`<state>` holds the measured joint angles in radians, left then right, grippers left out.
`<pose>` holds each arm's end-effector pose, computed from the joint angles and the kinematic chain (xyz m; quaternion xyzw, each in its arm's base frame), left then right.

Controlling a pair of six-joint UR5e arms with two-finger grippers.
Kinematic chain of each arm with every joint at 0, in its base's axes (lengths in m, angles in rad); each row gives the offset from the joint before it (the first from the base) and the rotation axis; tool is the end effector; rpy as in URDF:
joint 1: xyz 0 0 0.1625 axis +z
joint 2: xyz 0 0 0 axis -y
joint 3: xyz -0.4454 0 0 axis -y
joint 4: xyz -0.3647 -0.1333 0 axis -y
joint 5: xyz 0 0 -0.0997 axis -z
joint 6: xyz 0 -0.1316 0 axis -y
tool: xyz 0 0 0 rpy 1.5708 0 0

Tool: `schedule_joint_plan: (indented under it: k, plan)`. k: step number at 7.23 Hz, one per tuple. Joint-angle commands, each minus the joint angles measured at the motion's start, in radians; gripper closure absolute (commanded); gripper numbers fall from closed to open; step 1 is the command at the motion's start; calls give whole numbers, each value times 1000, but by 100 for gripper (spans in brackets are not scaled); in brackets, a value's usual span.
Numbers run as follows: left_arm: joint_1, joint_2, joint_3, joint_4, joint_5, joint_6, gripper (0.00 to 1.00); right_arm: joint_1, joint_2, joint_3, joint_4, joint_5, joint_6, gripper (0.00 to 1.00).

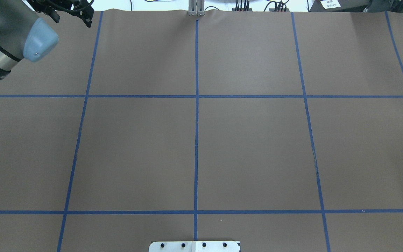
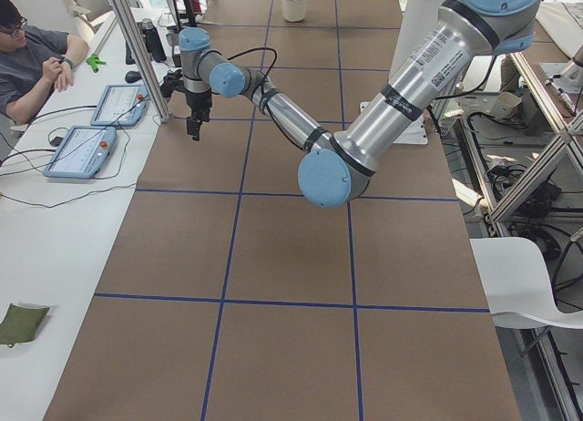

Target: Left arm hands cup to right arm to dump lemon

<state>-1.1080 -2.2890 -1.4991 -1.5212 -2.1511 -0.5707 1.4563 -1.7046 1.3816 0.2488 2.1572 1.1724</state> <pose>0.2705 -0.6792 0.3132 0.1099 0.3769 0.0346 0.9190 0.0140 -0.4074 0.6284 0.3940 -0.5602 0.1843 0.7049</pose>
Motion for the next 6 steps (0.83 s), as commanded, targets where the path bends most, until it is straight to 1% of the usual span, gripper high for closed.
schedule_joint_plan:
  k: [1, 2, 3, 4, 5, 6]
  plan:
    - [0, -1, 14, 3, -47, -11, 0, -63, 106, 11, -248, -32, -265, 83]
    - [0, -1, 16, 3, -64, -12, 0, -100, 155, 11, -328, -69, -342, 84]
    - [-1, -1, 16, 3, -64, -15, 0, -164, 183, 13, -401, -167, -447, 84]
    - [-1, -1, 16, 1, -84, -15, 0, -256, 192, 13, -458, -350, -577, 84]
    - [-1, -1, 16, 1, -87, -15, 0, -330, 222, 20, -520, -482, -644, 84]
    - [-1, -1, 16, 1, -87, -35, 0, -405, 279, 54, -633, -588, -660, 83]
